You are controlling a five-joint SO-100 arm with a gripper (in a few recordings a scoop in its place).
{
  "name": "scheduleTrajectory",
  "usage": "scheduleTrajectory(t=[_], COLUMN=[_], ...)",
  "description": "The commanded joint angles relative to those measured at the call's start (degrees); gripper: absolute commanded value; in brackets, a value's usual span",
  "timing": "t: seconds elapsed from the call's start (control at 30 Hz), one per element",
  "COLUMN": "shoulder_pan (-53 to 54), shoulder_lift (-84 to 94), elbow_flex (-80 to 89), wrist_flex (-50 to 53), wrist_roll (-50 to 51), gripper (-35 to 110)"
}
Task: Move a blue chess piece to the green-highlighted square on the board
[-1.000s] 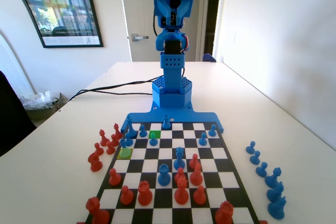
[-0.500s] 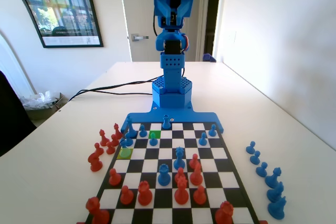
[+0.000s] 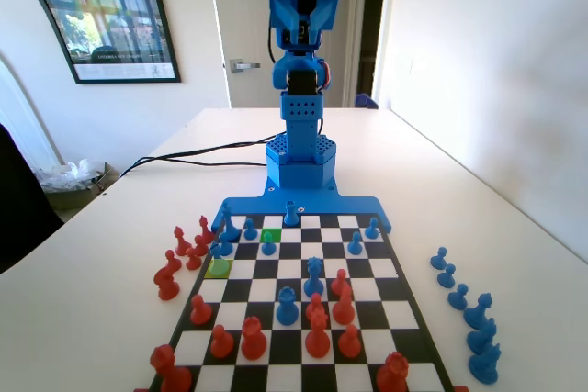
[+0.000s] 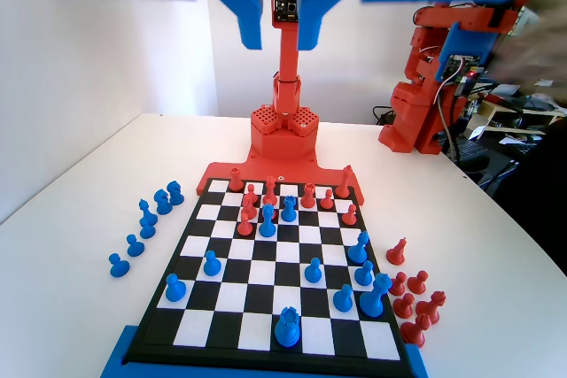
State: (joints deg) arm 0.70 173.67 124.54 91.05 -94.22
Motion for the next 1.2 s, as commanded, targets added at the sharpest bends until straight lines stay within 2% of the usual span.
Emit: scheduleTrajectory(t=[0.0, 0.63, 0.93, 1.17], shoulder_pan=[0.44, -0.88, -1.49, 5.98], shoulder_lift=[1.32, -0.26, -23.29, -40.43], elbow_flex=[0.18, -0.09, -16.52, -22.68], wrist_flex=[-0.79, -0.26, -2.37, -2.2], wrist_roll=[-0.62, -2.55, 2.99, -1.05], gripper=[7, 1, 1, 1])
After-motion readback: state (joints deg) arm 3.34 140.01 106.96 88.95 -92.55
